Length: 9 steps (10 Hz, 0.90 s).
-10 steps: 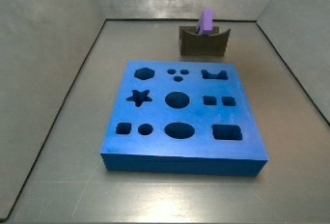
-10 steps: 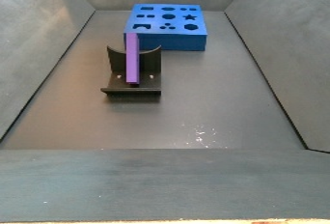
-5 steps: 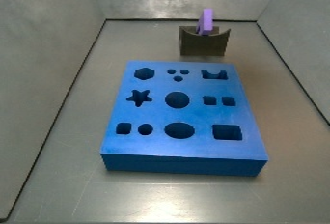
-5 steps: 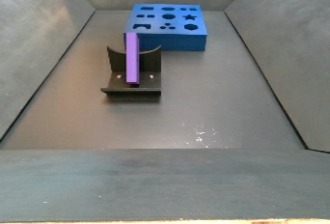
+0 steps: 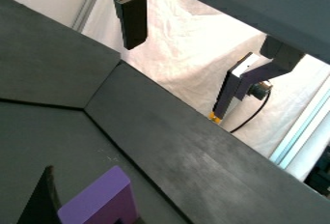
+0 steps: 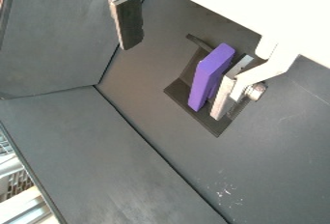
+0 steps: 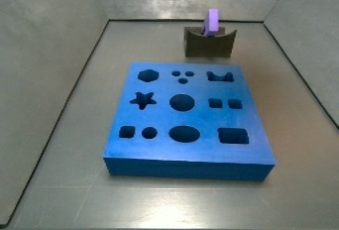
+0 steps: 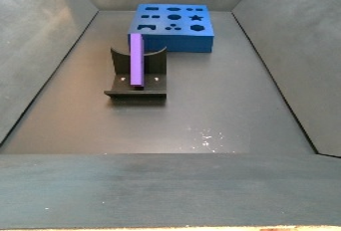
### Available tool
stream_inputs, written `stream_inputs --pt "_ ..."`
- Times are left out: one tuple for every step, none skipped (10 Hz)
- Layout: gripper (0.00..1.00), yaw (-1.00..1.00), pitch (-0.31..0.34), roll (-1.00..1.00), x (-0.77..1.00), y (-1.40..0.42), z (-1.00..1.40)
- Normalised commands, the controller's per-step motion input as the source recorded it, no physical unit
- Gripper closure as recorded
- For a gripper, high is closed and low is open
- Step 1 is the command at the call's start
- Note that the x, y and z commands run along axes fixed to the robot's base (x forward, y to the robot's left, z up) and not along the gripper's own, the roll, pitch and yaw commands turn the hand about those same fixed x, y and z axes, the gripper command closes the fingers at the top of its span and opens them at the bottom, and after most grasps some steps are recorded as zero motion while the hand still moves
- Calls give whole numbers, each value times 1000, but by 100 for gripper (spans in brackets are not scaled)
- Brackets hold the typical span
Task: Pick up the double-square object. Move up. Place the double-square object on the fixture. Regrasp the double-square object. Rotate the double-square object. Move to above the board. Insert the double-square object.
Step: Regrasp the double-square object.
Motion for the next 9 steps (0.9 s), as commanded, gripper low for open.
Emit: stream_inputs --pt "0 164 -29 228 39 69 -1000" --pt "0 136 -53 200 47 61 -1000" --pt "0 111 -72 159 56 55 -1000" --pt "0 80 -87 111 69 50 -1000" --pt "0 55 -96 88 78 48 -1000" --pt "0 34 -93 78 85 45 -1000" --pt "0 14 -85 73 94 39 -1000" --pt "0 -5 -66 70 105 36 -1000" --pt "0 -15 -51 68 115 30 -1000"
